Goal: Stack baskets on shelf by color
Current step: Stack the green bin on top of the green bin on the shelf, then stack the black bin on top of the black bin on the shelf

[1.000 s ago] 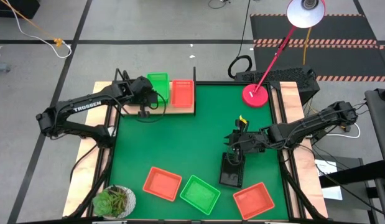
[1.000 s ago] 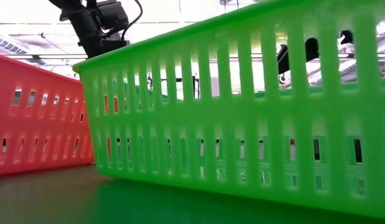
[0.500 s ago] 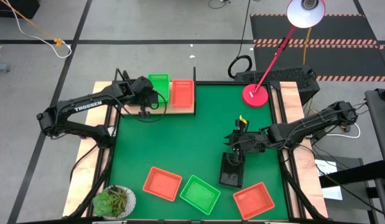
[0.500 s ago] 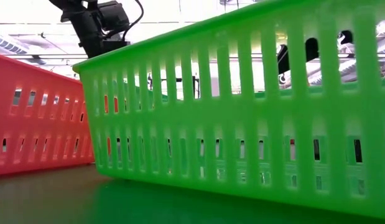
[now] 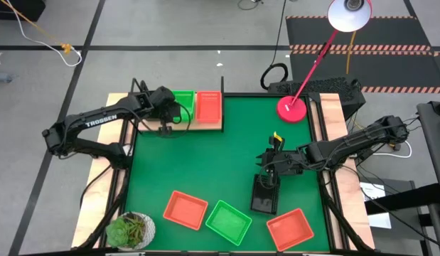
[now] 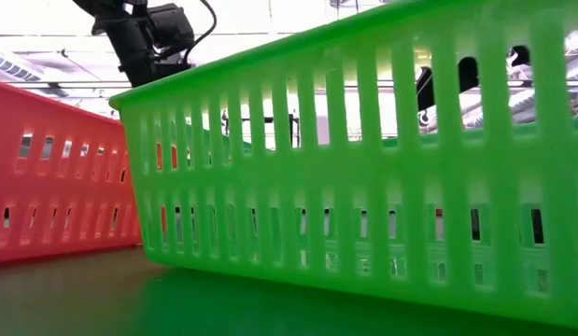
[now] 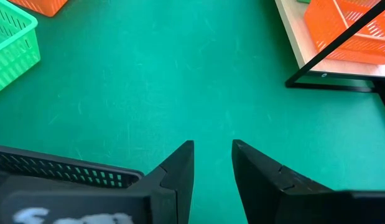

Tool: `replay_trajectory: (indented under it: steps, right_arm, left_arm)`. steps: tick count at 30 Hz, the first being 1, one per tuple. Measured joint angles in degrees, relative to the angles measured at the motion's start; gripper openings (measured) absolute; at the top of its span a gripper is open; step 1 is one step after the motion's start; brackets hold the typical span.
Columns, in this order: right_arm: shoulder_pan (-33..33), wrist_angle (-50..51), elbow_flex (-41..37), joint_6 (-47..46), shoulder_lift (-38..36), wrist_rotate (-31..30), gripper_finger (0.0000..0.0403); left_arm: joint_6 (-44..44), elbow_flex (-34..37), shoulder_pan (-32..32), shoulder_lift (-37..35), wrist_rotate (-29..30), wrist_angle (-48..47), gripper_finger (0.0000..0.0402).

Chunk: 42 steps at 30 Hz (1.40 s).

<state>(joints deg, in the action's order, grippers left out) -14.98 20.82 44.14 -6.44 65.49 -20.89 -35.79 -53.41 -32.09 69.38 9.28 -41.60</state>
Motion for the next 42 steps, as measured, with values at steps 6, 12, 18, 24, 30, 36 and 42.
replay_trajectory:
  steps: [6,12,18,24,30,36,42]
  right_arm:
    - [-0.01,0.0,0.0,0.0,0.0,-0.01,0.0105]
    - [-0.02,-0.02,0.0,0.0,-0.02,0.0,0.0105]
    - [-0.01,-0.01,0.0,0.02,-0.02,0.0,0.0105]
    - [-0.02,-0.05,0.01,0.02,-0.01,0.0,0.0105]
    - [-0.01,-2.22,0.0,0.02,-0.02,0.08,0.0105]
    - [-0.09,-3.5,0.0,-3.49,0.0,1.0,0.0105]
    - [-0.13,-0.51,1.97,-5.51,0.0,6.67,0.0105]
  left_arm:
    - [0.78,0.01,-0.24,0.0,0.06,0.24,0.0113]
    - [3.74,0.02,-0.24,0.0,-0.11,0.45,0.013]
    - [7.11,0.0,0.99,0.0,-0.3,0.49,0.0132]
    - [13.95,-0.56,5.07,-0.57,-0.06,0.0,0.0132]
    - [27.29,-2.69,16.66,-0.87,0.0,-0.06,0.0131]
    - [33.71,-2.03,31.82,-0.22,7.92,2.63,0.0131]
    - [33.36,-2.03,41.97,-0.81,13.25,2.52,0.0131]
